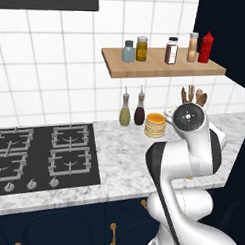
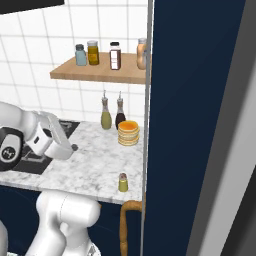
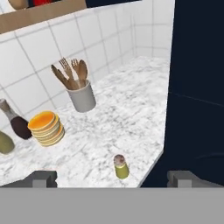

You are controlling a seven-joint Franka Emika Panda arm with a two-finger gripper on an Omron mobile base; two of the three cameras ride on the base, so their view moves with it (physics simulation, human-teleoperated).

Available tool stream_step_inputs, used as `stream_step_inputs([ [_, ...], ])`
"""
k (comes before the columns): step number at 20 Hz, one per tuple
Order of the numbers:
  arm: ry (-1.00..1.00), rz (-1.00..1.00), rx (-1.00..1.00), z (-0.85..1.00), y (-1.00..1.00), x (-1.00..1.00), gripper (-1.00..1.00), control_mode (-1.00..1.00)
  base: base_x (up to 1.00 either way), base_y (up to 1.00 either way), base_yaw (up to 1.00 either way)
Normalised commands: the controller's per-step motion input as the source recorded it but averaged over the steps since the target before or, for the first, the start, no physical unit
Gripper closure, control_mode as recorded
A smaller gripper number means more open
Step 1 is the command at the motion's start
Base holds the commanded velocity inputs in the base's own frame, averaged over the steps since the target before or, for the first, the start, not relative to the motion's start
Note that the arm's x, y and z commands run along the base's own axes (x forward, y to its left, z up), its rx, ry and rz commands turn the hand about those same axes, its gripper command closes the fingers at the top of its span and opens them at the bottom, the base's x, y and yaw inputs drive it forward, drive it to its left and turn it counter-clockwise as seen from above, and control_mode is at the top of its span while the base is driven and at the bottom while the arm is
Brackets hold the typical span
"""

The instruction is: Put the shaker and condiment bottle from the counter next to their counterparts in the cabinet.

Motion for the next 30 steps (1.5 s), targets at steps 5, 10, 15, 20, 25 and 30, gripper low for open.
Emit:
stream_step_inputs([
  [5, -0.42, -0.01, -0.10, -1.00, 0.00, 0.00, -1.00, -1.00, 0.00, 0.00, 0.00],
  [10, -0.35, -0.05, -0.05, -0.99, 0.00, 0.00, -1.00, -1.00, 0.00, 0.00, 0.00],
  [15, -0.26, -0.04, 0.00, -0.88, -0.21, 0.00, -1.00, -1.00, 0.00, 0.00, 0.00],
  [20, -0.14, -0.04, 0.05, -0.82, -0.49, 0.00, -1.00, -1.00, 0.00, 0.00, 0.00],
  [25, -0.09, -0.07, 0.02, -0.77, -0.28, 0.00, -1.00, -1.00, 0.00, 0.00, 0.00],
  [30, 0.00, -0.05, 0.00, -0.58, -0.02, 0.00, -1.00, -1.00, 0.00, 0.00, 0.00],
])
